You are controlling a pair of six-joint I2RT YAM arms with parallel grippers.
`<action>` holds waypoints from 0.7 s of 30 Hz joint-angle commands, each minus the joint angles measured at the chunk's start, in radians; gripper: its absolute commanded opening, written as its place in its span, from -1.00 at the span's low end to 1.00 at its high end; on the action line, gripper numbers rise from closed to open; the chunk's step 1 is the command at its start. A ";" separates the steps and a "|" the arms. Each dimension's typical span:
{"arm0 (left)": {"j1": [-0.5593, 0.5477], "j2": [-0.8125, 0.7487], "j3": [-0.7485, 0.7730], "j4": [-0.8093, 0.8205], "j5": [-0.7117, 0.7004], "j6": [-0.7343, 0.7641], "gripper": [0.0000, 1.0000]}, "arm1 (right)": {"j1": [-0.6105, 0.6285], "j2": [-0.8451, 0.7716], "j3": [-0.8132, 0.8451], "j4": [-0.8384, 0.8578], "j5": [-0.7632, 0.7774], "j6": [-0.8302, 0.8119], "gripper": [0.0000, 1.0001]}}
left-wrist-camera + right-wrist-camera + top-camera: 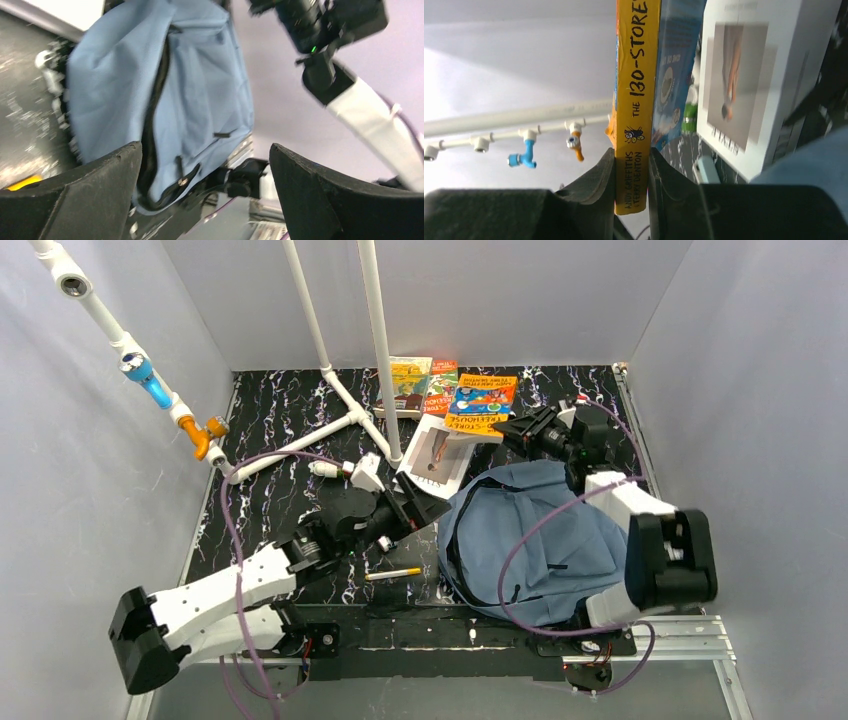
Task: Pack the student bag
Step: Pick up the book from the center of the board.
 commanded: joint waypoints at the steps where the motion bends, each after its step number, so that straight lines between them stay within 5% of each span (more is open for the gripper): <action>1: 0.004 0.097 0.000 0.354 0.014 -0.047 0.96 | 0.061 -0.259 -0.070 -0.149 0.041 -0.060 -0.97; 6: -0.012 0.205 -0.015 0.588 -0.030 -0.096 0.97 | 0.172 -0.485 -0.137 -0.332 0.180 -0.078 -0.97; 21: -0.050 0.325 -0.023 0.753 -0.157 -0.139 0.97 | 0.293 -0.659 -0.226 -0.238 0.269 0.123 -0.97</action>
